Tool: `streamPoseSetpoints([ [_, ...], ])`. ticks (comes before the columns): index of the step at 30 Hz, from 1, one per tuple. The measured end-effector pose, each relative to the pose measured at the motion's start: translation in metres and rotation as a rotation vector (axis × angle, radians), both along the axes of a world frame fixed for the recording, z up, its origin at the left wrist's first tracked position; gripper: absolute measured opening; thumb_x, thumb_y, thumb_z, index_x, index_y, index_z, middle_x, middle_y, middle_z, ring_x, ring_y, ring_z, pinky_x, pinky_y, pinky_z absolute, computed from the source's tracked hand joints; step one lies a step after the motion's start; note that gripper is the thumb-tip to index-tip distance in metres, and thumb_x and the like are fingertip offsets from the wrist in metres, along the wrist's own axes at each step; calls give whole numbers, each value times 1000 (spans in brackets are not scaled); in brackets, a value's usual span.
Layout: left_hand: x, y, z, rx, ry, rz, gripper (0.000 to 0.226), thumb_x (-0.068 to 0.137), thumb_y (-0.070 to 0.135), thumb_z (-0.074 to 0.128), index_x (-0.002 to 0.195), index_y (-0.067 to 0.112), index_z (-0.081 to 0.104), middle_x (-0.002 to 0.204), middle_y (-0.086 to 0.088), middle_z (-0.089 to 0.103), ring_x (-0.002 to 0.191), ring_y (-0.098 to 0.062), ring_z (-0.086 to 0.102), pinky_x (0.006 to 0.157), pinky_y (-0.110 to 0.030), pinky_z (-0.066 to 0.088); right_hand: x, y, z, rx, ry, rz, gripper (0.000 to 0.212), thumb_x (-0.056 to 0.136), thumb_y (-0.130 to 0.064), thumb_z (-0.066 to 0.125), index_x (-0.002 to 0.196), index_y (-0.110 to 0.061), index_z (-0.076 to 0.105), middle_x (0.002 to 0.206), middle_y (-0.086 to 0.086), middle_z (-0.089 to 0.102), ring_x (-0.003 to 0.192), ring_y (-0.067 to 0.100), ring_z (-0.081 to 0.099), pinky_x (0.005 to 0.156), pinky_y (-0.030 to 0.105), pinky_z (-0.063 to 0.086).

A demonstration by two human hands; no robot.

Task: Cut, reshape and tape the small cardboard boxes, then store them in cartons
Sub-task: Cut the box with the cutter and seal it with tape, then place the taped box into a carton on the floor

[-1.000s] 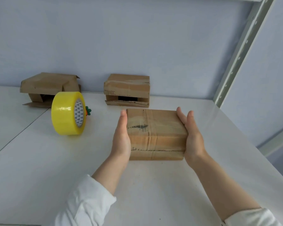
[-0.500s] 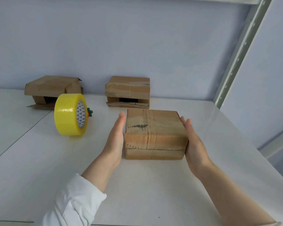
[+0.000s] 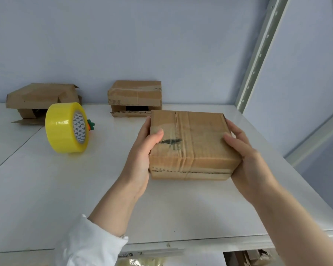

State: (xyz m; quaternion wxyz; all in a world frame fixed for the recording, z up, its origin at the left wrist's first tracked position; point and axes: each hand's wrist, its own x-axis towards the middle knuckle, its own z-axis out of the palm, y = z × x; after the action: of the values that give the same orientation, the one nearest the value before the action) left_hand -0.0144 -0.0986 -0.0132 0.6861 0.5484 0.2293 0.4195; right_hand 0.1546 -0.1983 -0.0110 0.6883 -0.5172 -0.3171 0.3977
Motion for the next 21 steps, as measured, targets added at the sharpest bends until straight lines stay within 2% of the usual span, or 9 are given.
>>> streamPoseSetpoints([
  [2,-1,-7,-1,42,2,-72,46,78,30,48,124,38,53,118,10,65,115,-12,57,85,-28,50,-5,-17,2,-15,21,-25,51,76,-25,58,126,-36,53,106,-12,70,89,8,67,71,26,47],
  [4,-3,-13,-1,53,-5,-132,49,78,29,48,127,36,52,120,9,64,116,-13,57,81,-25,50,-12,-36,3,-30,38,-59,52,77,-26,59,127,-34,53,114,-6,67,93,12,66,70,26,48],
  [7,-12,-29,1,53,-1,-221,64,77,30,49,140,30,40,128,8,60,121,-13,53,90,-30,46,-30,-65,4,-49,30,-132,54,72,-42,59,125,-33,54,120,-2,63,98,14,65,67,26,52],
  [10,-31,-45,0,69,-3,-294,61,77,29,47,138,31,42,124,9,62,115,-10,58,82,-24,50,-56,-90,1,-53,53,-215,46,74,-40,60,119,-32,56,109,-5,66,87,10,68,64,25,54],
  [12,-45,-54,-2,90,-9,-359,47,78,26,46,123,35,53,111,13,68,102,-6,64,71,-19,52,-74,-107,-7,-74,85,-264,30,83,-33,57,114,-30,59,98,-6,68,80,9,68,62,25,54],
  [15,-59,-70,-8,68,1,-438,40,78,24,47,115,36,57,104,11,70,94,-7,66,66,-19,53,-100,-138,-17,-96,115,-327,12,90,-29,52,97,-30,61,83,-9,68,71,10,67,69,29,51],
  [16,-61,-77,-8,60,14,-450,40,79,23,48,116,34,57,106,10,69,96,-8,66,67,-20,53,-107,-150,-20,-106,122,-351,10,88,-29,53,95,-31,60,81,-10,69,70,11,66,71,30,50],
  [18,-56,-99,-9,23,37,-475,35,89,26,48,122,29,56,113,8,67,104,-9,63,82,-24,53,-121,-182,-24,-110,138,-444,15,83,-32,57,97,-33,60,88,-8,68,72,11,66,72,31,49],
  [21,-40,-130,-20,-65,82,-408,39,95,44,38,123,25,56,122,3,62,115,-13,57,100,-33,44,-131,-221,-32,-105,157,-611,17,90,-29,53,106,-31,56,92,-7,68,75,11,66,67,29,53],
])
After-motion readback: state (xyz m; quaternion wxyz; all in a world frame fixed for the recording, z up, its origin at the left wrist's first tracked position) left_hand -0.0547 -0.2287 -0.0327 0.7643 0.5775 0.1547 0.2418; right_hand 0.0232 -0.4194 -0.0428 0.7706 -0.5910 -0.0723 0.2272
